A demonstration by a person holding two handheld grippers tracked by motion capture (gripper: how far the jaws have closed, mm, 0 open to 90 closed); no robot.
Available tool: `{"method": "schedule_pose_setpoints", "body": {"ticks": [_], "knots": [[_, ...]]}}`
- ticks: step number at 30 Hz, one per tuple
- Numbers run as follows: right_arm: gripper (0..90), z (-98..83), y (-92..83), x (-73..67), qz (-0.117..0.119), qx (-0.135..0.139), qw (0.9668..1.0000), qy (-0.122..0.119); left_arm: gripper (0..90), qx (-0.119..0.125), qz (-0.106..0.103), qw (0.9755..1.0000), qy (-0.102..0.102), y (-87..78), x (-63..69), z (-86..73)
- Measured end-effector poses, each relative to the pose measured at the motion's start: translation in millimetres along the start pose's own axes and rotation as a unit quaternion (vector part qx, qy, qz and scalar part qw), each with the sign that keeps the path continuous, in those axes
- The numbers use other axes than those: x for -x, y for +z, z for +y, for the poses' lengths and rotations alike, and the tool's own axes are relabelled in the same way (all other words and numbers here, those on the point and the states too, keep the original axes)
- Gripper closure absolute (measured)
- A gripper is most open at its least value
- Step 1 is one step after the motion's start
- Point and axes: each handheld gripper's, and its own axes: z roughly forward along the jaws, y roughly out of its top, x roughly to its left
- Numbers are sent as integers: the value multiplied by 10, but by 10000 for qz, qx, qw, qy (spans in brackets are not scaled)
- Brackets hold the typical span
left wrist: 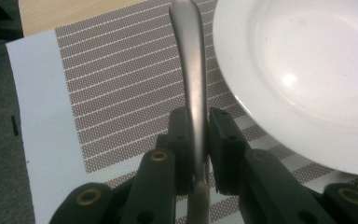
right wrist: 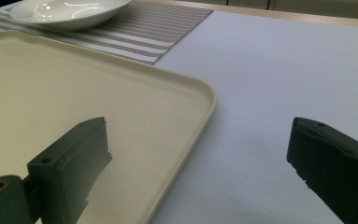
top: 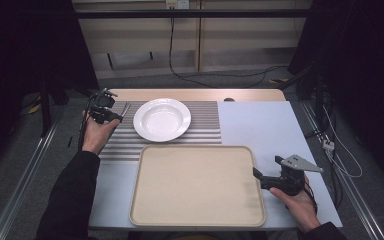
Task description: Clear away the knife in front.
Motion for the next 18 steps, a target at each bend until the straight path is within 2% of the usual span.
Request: {"method": "schedule_pose_setpoints", "body": {"ticks": [5,13,18], "knots": [[53,0,1,-4,-2,-8,10000,-20,798,115,-100,9999,77,-94,60,-17],[53,1,-1,-7,12,0,10000,-26,798,181,-181,9988,419,-193,257,-52],[53,1,-3,-7,11,1,10000,-24,798,355,-380,9979,376,-248,270,-76]]}}
